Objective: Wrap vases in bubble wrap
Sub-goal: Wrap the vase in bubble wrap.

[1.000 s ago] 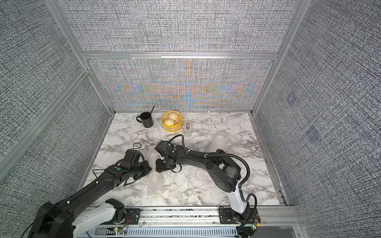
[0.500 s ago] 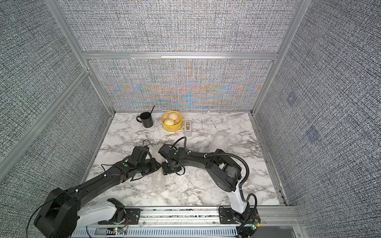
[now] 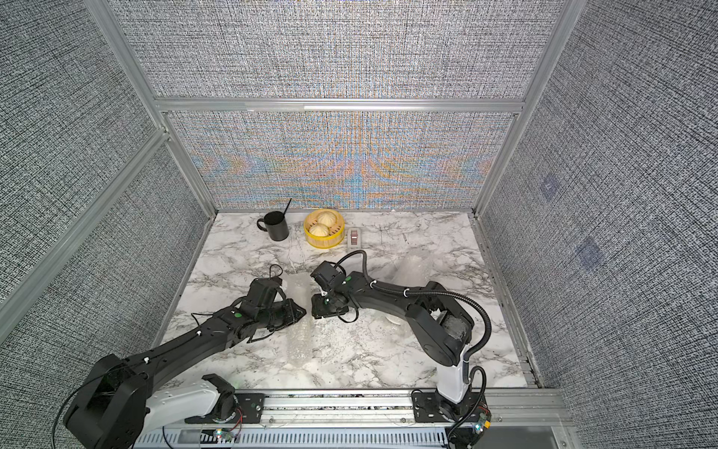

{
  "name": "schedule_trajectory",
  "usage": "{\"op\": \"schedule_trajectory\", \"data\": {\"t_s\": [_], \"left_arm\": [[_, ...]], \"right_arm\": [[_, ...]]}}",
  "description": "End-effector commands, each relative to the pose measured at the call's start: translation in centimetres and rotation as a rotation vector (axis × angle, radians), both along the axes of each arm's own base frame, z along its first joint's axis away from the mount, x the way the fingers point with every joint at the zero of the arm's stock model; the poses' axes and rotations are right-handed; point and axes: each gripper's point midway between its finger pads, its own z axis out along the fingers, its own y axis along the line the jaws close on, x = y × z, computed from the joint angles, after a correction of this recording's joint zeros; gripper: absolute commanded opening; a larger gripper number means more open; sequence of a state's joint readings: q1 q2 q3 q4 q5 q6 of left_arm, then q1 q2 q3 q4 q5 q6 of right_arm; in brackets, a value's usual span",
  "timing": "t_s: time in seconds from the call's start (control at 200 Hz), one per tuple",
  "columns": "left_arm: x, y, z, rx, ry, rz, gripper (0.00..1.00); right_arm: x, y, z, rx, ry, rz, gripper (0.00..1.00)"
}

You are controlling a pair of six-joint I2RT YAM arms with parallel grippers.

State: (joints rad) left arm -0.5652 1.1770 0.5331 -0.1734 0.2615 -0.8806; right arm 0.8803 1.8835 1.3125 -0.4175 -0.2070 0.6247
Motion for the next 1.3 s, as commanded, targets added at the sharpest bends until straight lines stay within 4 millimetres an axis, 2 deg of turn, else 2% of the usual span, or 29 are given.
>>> {"op": "schedule_trajectory", "data": {"t_s": [0.0,0.31,0.46,0.786,0.896,1.011,1.296], "left_arm": [[-2.1,2.7,-2.9,0.131,0.111,0.044,0.21],[-2.4,3.1,-3.3,0.128,0.107,0.062,0.21],[-2.5,3.2,-3.6,0.13,0.109,0.068,0.21],[-2.5,3.0,-3.8,0.13,0.115,0.053,0.21],[-2.5,3.0,-3.8,0.131,0.116,0.054,0.21],[-2.8,3.2,-4.0,0.14,0.13,0.057,0.21],[-2.9,3.1,-3.9,0.135,0.132,0.042,0.22]], "right_arm": [[0.9,2.2,1.5,0.106,-0.011,0.051,0.58],[3.8,6.0,2.3,0.141,-0.034,0.12,0.68],[4.9,6.9,2.4,0.118,-0.064,0.144,0.7],[6.4,7.2,1.6,0.026,-0.105,0.193,0.73],[7.3,6.6,0.8,-0.022,-0.118,0.172,0.72],[8.0,6.0,0.1,-0.049,-0.116,0.159,0.68],[8.6,5.1,-0.3,-0.048,-0.123,0.126,0.46]]}}
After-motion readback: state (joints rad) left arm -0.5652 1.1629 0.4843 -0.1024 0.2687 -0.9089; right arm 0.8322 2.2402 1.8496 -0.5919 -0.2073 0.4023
